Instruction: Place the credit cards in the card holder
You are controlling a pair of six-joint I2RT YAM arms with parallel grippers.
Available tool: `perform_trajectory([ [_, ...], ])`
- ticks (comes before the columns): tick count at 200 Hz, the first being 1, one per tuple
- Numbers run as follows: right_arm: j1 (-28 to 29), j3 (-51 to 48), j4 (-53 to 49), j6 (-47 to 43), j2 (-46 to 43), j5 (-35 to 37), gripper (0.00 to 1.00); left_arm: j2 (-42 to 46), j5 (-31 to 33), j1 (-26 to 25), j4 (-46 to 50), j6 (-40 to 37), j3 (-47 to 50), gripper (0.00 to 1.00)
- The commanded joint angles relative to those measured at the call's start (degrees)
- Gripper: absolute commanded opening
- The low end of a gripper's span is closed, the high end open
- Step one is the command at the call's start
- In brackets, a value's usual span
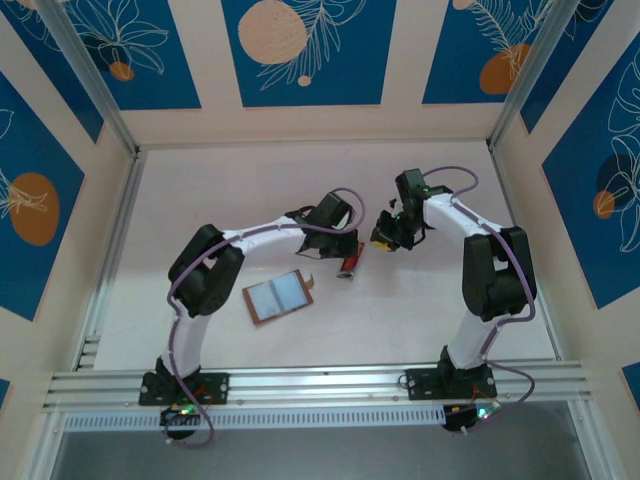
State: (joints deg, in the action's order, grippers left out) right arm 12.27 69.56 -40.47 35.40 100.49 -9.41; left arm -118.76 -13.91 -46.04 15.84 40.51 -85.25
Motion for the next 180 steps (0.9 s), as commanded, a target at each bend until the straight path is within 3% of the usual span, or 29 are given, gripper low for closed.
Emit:
perform_trajectory([
  [1, -0.72, -1.52, -0.17, 0.33, -1.55, -3.04, 0.17, -1.61, -1.25, -0.53, 0.62, 0.47, -1.89, 0.06],
  [35, -0.40, -3.00, 2.66, 0.01, -1.06, -7.37, 0.18, -2.44, -2.02, -0.54, 0.36, 0.98, -2.13, 0.06],
  [180, 1.93, -2.95, 3.55, -1.12, 2.58, -7.91, 0.17, -3.16, 1.86, -0.47, 1.47, 0.18, 1.40, 0.06],
])
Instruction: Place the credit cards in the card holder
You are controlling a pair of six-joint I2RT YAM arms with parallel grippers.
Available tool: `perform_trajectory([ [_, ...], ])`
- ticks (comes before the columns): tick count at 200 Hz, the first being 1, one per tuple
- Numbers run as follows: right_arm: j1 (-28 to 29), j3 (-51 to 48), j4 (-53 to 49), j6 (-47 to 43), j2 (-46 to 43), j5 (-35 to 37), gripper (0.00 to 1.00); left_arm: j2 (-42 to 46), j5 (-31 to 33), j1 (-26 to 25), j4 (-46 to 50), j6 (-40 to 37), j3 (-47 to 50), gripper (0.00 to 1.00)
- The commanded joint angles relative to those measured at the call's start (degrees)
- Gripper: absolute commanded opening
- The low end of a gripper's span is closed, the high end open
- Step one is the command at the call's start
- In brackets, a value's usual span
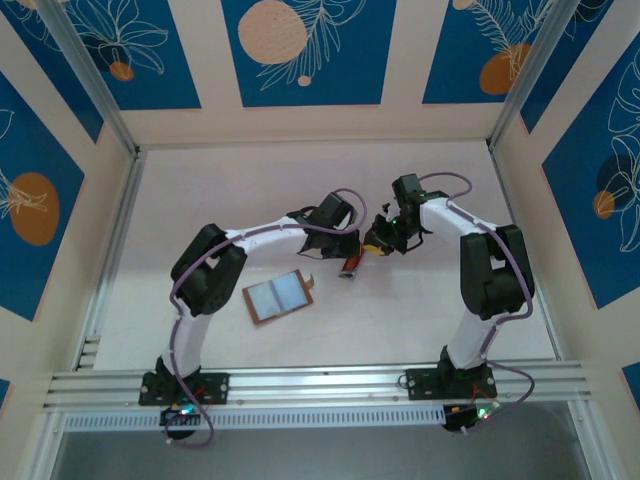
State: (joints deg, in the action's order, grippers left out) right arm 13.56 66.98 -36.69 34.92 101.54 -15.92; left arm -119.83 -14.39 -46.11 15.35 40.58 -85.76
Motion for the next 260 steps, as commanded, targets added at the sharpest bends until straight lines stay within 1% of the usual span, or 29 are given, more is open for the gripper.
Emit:
perform_trajectory([
  [1, 0.66, -0.36, -0.23, -0.60, 1.59, -1.39, 0.17, -2.08, 2.35, -0.44, 1.95, 0.12, 1.91, 0.06],
  [18, 0.85, -0.44, -0.05, -0.55, 1.98, -1.40, 0.16, -1.99, 2.35, -0.43, 1.84, 0.12, 2.00, 0.06],
  [45, 1.07, -0.58, -0.14, -0.55, 1.70, -1.22, 0.11, -1.93, 2.36, -0.45, 1.80, 0.12, 2.00, 0.05],
  [82, 1.30, 0.07, -0.53, -0.86, 0.79, -1.72, 0.00, -1.90, 2.44, -0.39, 1.94, 0.03, 2.00, 0.06],
  [138, 1.51, 1.88, -2.22, -1.87, -0.56, -2.97, 0.00, -0.43, 3.93, -0.17, 2.99, -0.63, 1.91, 0.06],
  [260, 0.52, 2.11, -5.30, -2.11, -4.41, -1.13, 0.00, -1.81, 4.29, -0.02, 3.73, -1.55, 0.99, 0.06],
])
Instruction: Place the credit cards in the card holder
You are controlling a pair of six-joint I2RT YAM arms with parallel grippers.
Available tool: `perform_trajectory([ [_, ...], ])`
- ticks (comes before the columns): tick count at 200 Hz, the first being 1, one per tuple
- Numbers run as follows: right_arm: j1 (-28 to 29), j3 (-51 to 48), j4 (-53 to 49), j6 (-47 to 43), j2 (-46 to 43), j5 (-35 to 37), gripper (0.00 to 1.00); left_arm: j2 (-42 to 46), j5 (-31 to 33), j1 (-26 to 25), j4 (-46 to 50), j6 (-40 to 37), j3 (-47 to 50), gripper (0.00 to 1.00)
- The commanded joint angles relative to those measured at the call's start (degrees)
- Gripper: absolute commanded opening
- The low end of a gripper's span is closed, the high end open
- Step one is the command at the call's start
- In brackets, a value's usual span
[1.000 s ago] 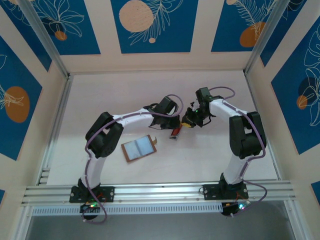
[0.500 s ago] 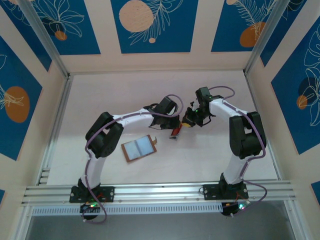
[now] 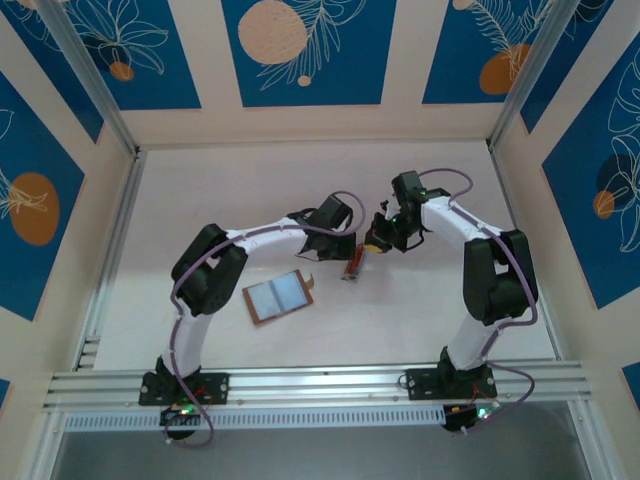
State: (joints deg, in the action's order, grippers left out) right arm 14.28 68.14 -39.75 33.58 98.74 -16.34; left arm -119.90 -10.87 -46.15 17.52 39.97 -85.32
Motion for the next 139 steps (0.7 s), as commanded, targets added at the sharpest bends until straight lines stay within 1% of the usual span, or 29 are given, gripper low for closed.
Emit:
perform_trajectory([
  [1, -0.21, 0.95, -2.25, -0.79, -1.61, -0.67, 0.00, -1.74, 0.77, 0.02, 1.56, -0.90, 0.57, 0.06],
  [51, -0.86, 0.02, -2.77, -0.62, -2.30, 0.06, 0.00, -1.49, 0.33, 0.07, 1.55, -1.01, 0.29, 0.06],
  [105, -1.82, -1.16, -2.78, -0.40, -1.84, 0.16, 0.00, 1.34, -1.42, -0.60, 0.86, -1.55, -0.55, 0.07],
  [139, -2.28, -1.27, -2.79, -0.45, -2.09, 0.22, 0.00, 3.14, -0.40, -1.47, 1.35, -1.75, -0.63, 0.07],
])
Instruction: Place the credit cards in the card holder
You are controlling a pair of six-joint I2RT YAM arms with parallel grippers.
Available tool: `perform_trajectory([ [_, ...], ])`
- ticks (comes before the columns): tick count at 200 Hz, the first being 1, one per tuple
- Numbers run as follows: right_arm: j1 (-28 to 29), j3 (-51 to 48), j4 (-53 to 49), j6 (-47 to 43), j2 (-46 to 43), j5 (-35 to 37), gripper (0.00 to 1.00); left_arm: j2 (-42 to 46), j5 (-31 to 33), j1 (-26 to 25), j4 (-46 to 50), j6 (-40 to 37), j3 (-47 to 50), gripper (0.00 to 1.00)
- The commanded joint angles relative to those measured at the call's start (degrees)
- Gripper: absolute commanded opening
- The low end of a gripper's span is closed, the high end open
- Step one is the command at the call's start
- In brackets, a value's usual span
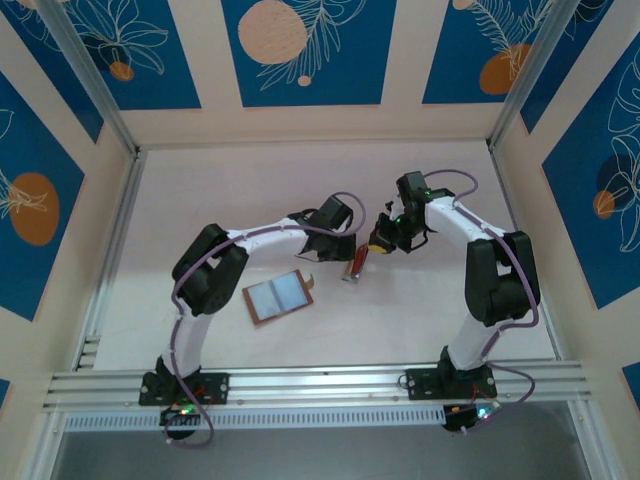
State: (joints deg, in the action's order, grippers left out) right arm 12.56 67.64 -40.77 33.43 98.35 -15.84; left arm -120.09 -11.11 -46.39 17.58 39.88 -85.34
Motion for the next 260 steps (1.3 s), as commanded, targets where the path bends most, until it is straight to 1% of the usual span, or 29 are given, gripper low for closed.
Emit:
perform_trajectory([
  [1, -0.58, -0.76, -1.76, -0.29, -1.68, -0.31, 0.00, 3.40, -0.01, -1.33, 1.34, -1.65, -0.61, 0.07],
  [21, -0.78, -0.75, -1.88, -0.30, -2.00, -0.35, 0.00, 4.81, 3.52, -2.31, 3.36, -3.08, -1.23, 0.07],
  [38, -0.89, -0.75, -2.15, -0.39, -2.43, -0.42, 0.00, 5.56, 4.17, -2.57, 3.51, -3.21, -1.23, 0.07],
  [59, -0.95, -0.88, -2.21, -0.38, -2.96, -0.39, 0.00, 5.53, 3.38, -2.82, 3.21, -3.31, -1.54, 0.07],
  [94, -1.14, -0.93, -2.64, -0.47, -3.09, -0.28, 0.00, 3.33, -0.58, -3.35, 1.11, -2.88, -2.59, 0.07],
  [161, -1.28, -0.58, -3.15, -0.74, -2.72, -0.17, 0.01, -0.20, -2.29, -3.62, -1.99, -1.67, -1.55, 0.08],
  [190, -1.27, -0.58, -3.23, -0.69, -2.88, -0.25, 0.04, -1.09, -2.29, -3.62, -2.86, -1.53, -0.88, 0.08],
  [237, -1.38, -0.67, -3.87, -0.73, -4.62, 1.27, 0.18, -2.07, -1.54, -3.64, -3.30, -1.29, 0.15, 0.07],
  [260, -1.52, -0.75, -4.27, -0.56, -5.06, 1.94, 0.19, -2.51, -1.56, -3.64, -3.60, -1.10, 0.48, 0.07],
])
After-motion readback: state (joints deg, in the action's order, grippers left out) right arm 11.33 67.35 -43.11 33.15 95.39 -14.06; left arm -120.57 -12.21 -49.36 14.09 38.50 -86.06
